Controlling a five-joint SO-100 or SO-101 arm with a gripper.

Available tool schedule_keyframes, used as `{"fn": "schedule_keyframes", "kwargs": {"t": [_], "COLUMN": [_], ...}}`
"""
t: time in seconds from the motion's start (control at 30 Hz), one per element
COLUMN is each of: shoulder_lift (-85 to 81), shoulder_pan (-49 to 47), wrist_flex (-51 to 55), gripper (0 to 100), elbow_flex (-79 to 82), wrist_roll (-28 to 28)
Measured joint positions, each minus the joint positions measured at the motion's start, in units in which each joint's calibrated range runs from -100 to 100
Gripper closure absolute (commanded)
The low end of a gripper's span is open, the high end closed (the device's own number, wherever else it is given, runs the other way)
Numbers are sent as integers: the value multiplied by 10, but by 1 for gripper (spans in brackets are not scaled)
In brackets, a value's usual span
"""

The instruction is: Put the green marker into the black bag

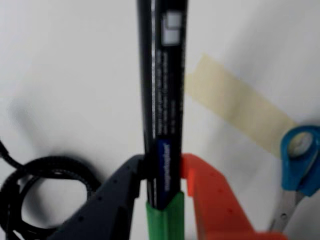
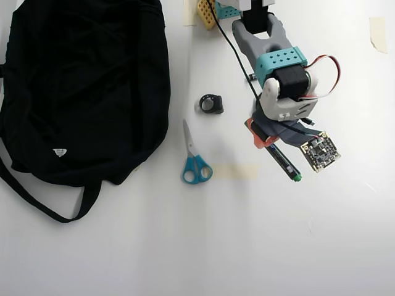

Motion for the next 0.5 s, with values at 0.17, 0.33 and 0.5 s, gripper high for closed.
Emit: {"fn": "schedule_keyframes", "kwargs": {"t": [0.17,0.33,0.5], "shoulder_lift": [0,0,0], "shoulder_pan": [0,0,0], "wrist_flex": [20,23,24], "gripper": [98,98,98], "elbow_flex": [-35,-50,-50], "wrist_roll": [-11,-26,-42]}}
